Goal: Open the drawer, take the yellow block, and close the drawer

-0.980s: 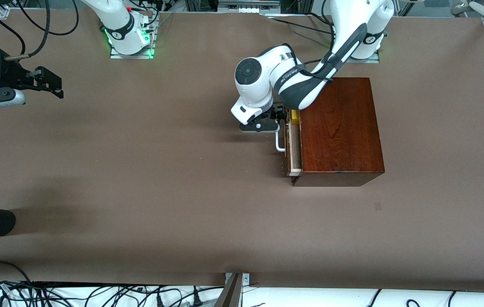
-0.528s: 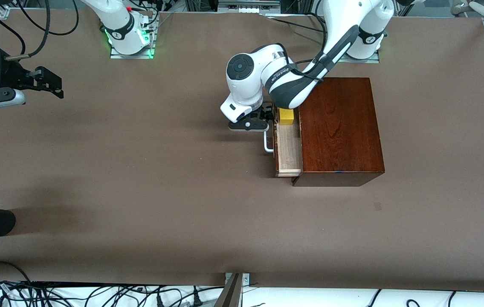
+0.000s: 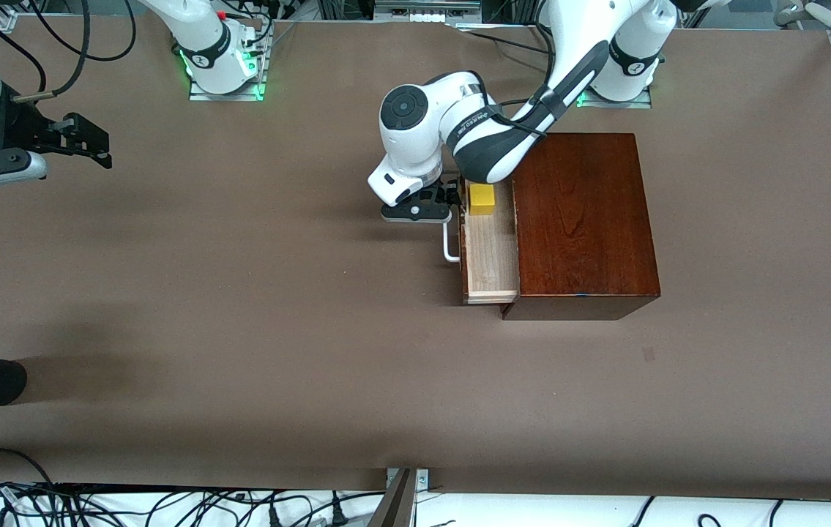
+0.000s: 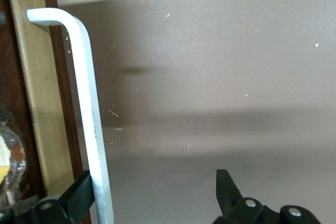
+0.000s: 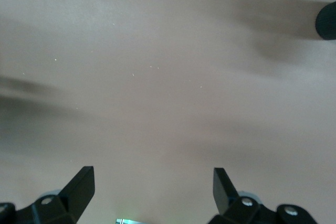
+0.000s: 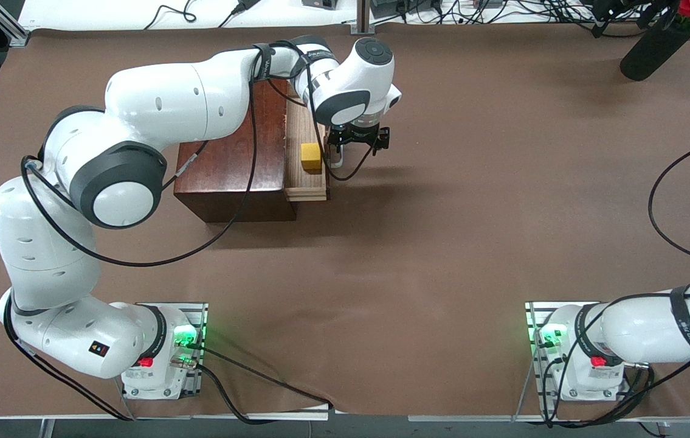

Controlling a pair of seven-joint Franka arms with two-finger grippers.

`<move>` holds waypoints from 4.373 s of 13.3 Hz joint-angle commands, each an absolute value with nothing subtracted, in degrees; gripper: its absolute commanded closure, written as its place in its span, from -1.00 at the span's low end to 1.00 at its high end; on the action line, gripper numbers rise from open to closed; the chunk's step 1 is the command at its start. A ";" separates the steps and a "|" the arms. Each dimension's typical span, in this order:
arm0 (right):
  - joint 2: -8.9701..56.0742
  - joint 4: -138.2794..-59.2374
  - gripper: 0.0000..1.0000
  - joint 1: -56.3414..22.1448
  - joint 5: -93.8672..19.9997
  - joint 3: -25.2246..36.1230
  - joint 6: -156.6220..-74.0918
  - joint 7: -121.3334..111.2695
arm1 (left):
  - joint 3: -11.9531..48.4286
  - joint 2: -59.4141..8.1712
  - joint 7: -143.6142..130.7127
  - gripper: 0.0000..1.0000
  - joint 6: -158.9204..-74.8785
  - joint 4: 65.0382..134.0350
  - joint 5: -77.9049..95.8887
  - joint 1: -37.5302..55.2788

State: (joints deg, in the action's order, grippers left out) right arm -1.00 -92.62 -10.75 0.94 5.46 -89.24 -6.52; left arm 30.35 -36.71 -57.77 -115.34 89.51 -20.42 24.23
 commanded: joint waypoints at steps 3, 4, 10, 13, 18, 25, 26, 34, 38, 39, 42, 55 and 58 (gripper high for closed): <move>-0.53 -90.53 -1.00 -12.04 -0.53 5.10 -88.77 -5.81 | 30.67 -32.19 -58.10 -1.00 -111.12 87.19 -17.77 24.26; -0.44 -90.53 -1.00 -12.82 -0.44 5.18 -88.86 -6.06 | 30.67 -29.99 -57.57 -1.00 -109.18 87.19 -16.19 23.04; 2.20 -90.70 -1.00 -16.42 -1.41 2.64 -88.15 -11.58 | 30.67 -17.69 -54.69 -1.00 -93.62 87.19 -14.24 12.86; 6.49 -89.74 -1.00 -23.09 -3.67 1.24 -89.90 -16.33 | 30.32 -16.26 -37.33 -1.00 -86.16 83.16 -13.71 5.12; 21.32 -77.82 -1.00 -39.60 -4.58 -1.41 -98.78 -16.61 | 30.50 -16.17 -14.55 -1.00 -81.31 78.06 -13.45 -7.98; 41.91 -59.33 -1.00 -58.52 6.12 -1.05 -107.22 -17.66 | 16.83 -8.02 3.86 -1.00 -85.23 83.38 -5.90 -9.43; 42.62 -59.33 -1.00 -59.41 7.46 -1.14 -107.23 -18.97 | 12.44 -5.56 3.87 -1.00 -87.86 86.45 -4.06 -7.23; 47.72 -59.41 -1.00 -59.94 9.05 -0.97 -110.29 -26.27 | 4.04 -1.23 3.34 -1.00 -91.69 92.47 -2.29 -2.20; 48.87 -59.41 -1.00 -59.42 9.05 -0.70 -112.06 -27.68 | 4.04 -1.58 3.16 -1.00 -91.32 91.93 -1.67 -1.93; 48.87 -59.41 -1.00 -59.41 9.05 -0.70 -112.06 -27.69 | 4.04 -1.58 3.16 -1.00 -91.32 91.85 -1.67 -1.93; 48.87 -59.41 -1.00 -59.33 9.05 -0.70 -112.15 -27.69 | 4.04 -1.67 3.51 -1.00 -91.14 91.50 -1.67 -1.67; 50.10 -59.24 1.00 -58.89 9.14 0.17 -113.56 -28.12 | 4.39 -2.72 3.25 -1.00 -90.79 89.74 -1.67 -1.23; 47.74 -56.35 1.00 -58.89 8.79 0.09 -108.22 -27.69 | 4.48 -2.72 3.25 -1.00 -90.79 89.74 -1.67 -1.23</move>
State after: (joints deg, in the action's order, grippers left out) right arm 49.78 -59.12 -58.95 8.45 0.27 -112.99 -27.46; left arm 4.51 -2.38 2.73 -91.87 91.17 -3.15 -1.25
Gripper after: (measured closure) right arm 0.445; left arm 0.000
